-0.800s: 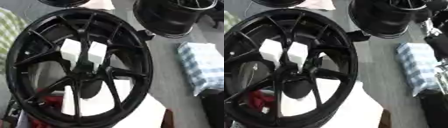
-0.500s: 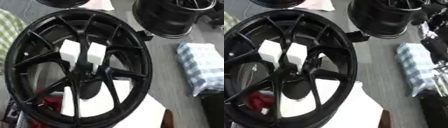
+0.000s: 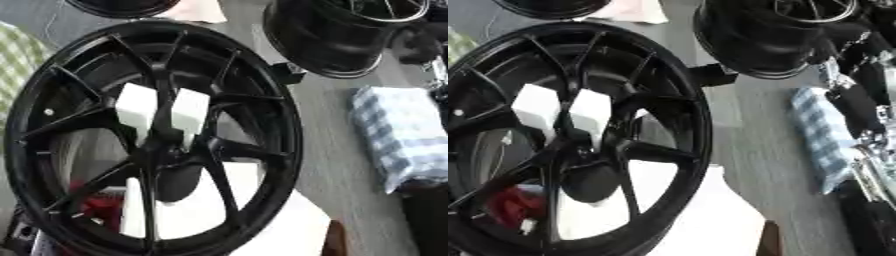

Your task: Pull the pin out of the wheel hub.

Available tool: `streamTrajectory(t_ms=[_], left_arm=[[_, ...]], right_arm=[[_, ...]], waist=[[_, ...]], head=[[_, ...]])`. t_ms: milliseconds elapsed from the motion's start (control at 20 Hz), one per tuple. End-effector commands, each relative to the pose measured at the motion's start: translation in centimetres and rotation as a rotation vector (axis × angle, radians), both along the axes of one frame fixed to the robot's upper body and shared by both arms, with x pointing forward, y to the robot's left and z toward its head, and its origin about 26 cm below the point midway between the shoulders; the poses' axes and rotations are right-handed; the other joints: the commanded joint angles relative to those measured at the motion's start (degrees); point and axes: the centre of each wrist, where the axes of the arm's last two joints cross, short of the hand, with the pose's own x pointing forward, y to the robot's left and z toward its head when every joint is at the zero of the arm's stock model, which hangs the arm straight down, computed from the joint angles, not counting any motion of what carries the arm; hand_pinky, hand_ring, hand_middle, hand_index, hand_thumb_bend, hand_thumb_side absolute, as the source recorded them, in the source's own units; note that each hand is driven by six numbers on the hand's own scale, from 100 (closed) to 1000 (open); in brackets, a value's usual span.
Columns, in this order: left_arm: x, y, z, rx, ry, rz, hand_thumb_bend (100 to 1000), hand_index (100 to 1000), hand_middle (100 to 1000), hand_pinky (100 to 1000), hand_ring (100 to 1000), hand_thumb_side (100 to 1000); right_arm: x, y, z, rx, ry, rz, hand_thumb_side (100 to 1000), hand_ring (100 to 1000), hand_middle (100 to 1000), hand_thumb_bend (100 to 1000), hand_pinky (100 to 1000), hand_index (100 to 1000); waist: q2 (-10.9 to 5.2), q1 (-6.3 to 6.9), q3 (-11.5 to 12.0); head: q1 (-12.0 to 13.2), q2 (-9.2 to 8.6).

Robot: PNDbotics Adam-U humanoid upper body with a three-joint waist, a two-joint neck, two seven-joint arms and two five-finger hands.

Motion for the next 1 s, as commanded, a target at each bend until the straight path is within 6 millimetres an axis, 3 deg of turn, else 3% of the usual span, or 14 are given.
streamTrajectory(t_ms=[50,350,650,1000], left_arm=[[-0.2,0.4,2.9,0.219,-0.115,-0.007,100,811,555,876,636,599],[-0.2,0.3,6.8,0.521,-0.198,-0.028,100,837,570,854,625,557],[-0.5,-0.2,10.3,0.979,-0.167,-0.083,100,832,644,843,701,573],[-0.5,-1.4,12.1,1.423,-0.142,-0.144,100,859,732,847,771,661]], right_arm=[[-0.2,-0.2,0.9,-0.041,-0.012,0.001,339,710,614,249,642,699],[-0.2,-0.3,1.1,-0.053,-0.009,0.004,336,685,586,250,632,693],[-0.3,-0.5,1.2,-0.065,-0.010,-0.001,333,682,585,253,632,691],[-0.3,-0.6,1.4,-0.081,-0.005,0.005,333,681,585,252,633,691]], waist=[[-1.12,0.73,-0.20],[-1.69,1.33,-0.56],[-1.98,1.85,-0.76],[-2.14,2.11,-1.27]], head=[[-0.16,-0.29],[-0.29,-0.17],[-0.73,0.12],[-0.28,0.02]])
